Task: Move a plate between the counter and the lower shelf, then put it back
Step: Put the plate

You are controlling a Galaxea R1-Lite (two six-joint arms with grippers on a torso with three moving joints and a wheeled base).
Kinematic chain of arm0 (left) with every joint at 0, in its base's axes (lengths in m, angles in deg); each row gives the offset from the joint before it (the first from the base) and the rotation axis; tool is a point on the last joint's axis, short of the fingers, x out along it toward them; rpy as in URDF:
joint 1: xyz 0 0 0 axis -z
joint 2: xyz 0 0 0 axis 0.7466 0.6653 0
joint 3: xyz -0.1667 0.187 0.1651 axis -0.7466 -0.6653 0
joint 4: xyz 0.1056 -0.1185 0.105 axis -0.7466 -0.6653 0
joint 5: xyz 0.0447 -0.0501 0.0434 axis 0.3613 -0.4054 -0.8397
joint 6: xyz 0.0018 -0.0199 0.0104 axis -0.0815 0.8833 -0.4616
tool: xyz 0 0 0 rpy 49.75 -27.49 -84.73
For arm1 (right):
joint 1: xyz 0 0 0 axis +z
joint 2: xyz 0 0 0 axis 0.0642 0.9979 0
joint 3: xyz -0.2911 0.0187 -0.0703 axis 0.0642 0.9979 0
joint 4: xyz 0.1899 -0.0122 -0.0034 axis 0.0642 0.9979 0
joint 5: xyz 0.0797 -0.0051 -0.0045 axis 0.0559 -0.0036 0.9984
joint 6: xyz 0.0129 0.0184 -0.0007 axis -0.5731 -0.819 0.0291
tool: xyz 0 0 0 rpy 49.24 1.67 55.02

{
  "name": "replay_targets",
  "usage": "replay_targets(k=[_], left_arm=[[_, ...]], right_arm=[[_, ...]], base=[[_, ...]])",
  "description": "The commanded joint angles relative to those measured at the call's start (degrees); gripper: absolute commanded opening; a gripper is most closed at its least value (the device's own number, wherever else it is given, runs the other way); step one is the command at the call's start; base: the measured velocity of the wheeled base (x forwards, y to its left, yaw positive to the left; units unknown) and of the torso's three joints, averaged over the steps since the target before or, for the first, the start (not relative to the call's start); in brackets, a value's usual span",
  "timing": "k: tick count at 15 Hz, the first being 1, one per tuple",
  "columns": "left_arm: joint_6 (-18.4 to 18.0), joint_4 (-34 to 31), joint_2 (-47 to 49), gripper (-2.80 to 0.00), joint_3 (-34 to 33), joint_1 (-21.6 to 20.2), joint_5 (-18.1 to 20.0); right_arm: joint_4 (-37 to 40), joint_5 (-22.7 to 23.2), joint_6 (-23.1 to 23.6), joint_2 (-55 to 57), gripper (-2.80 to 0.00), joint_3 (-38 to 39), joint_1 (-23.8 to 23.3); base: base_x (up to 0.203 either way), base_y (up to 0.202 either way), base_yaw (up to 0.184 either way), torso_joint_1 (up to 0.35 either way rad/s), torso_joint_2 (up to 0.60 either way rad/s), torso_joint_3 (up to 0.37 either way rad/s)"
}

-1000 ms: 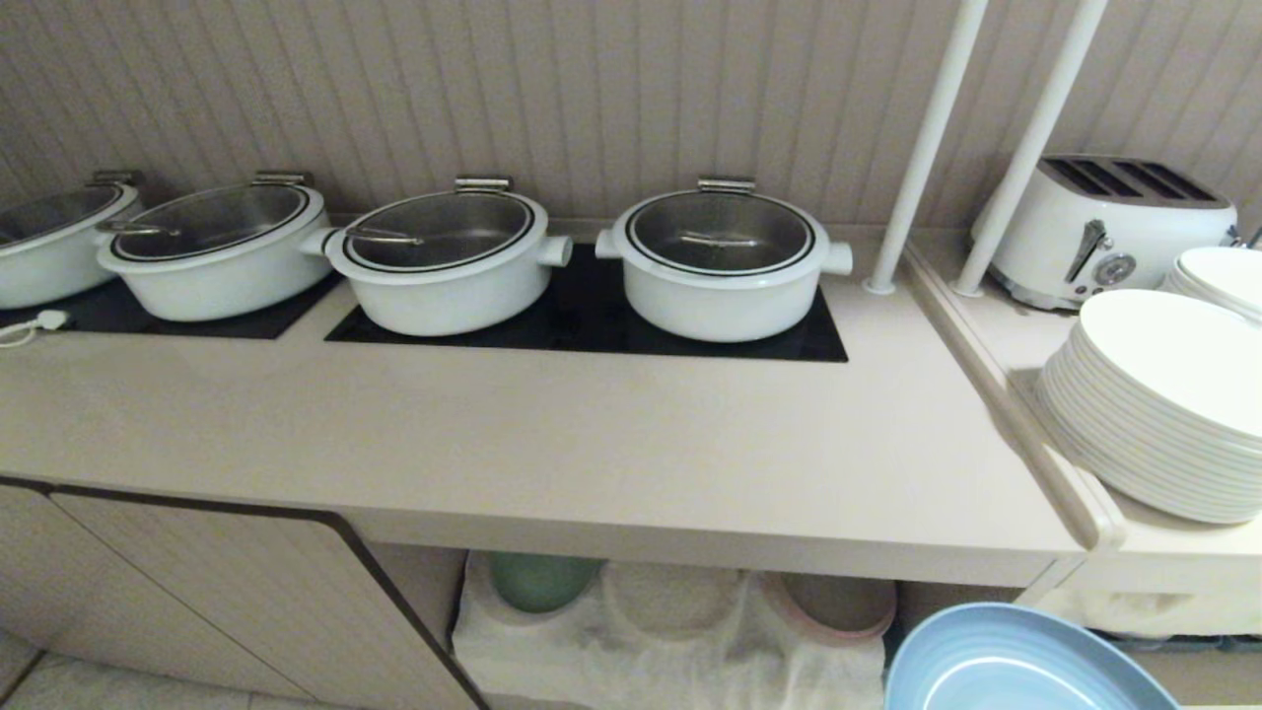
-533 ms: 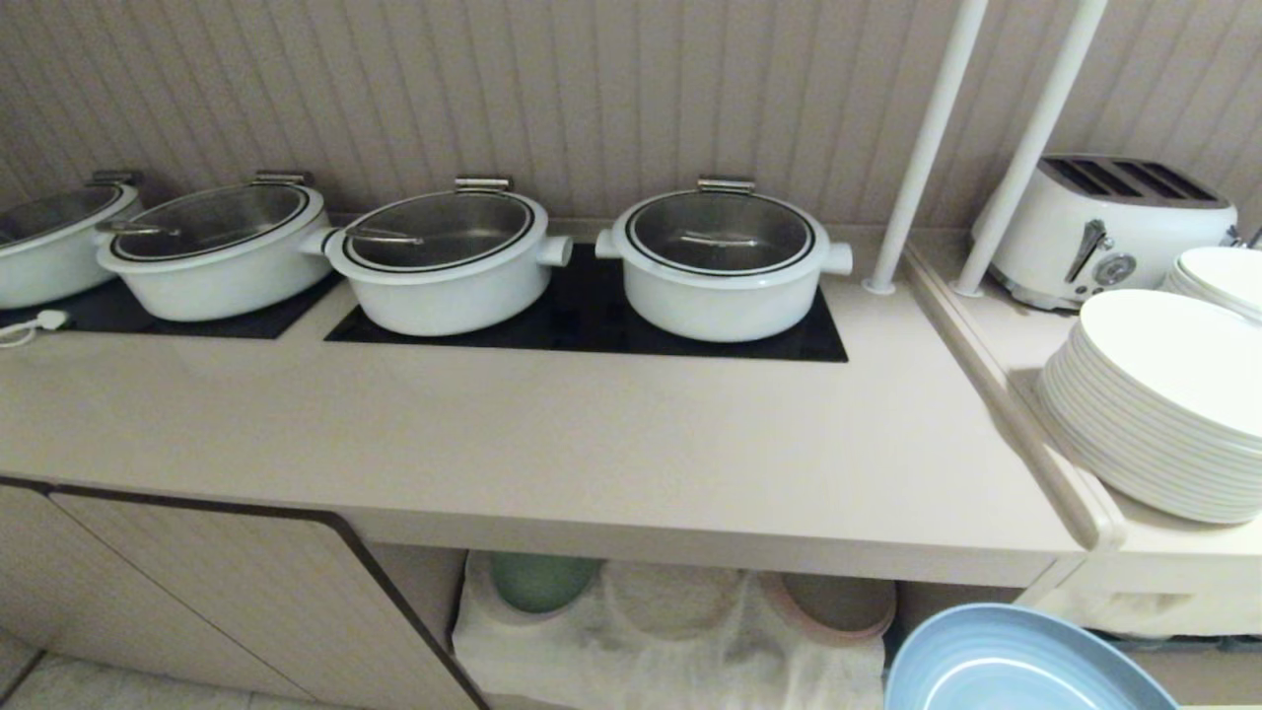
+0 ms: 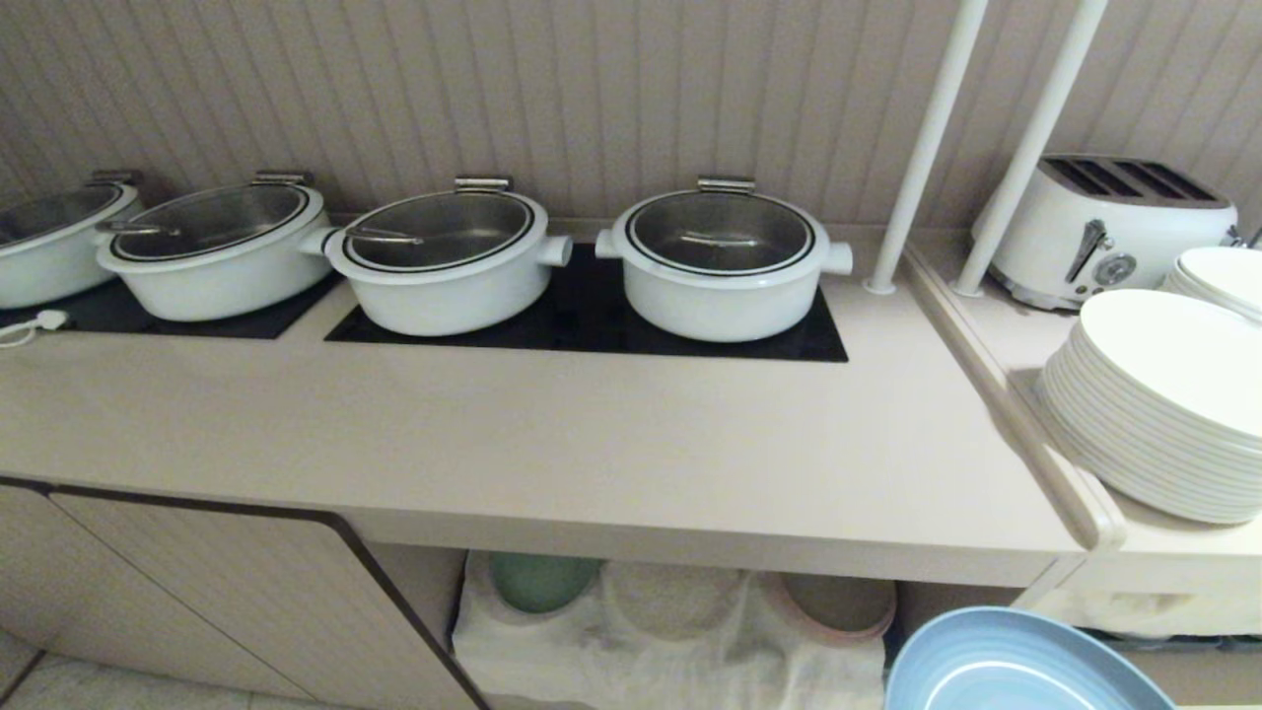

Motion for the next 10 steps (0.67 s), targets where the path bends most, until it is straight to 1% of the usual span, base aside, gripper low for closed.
replay_targets(k=[1,10], left_arm=[[0.0,0.0,0.0,-2.8,0.0,0.0,0.0],[-0.1,0.0,0.0,-2.8,0.0,0.0,0.0]], right_arm=[[0.1,0.0,-0.2,0.0,-2.8,0.0,0.0],[0.0,0.0,-0.2,0.0,-2.8,0.3,0.1]], base=[[0.0,0.0,0.0,0.0,0.0,0.0],[0.0,0.0,0.0,0.0,0.0,0.0]])
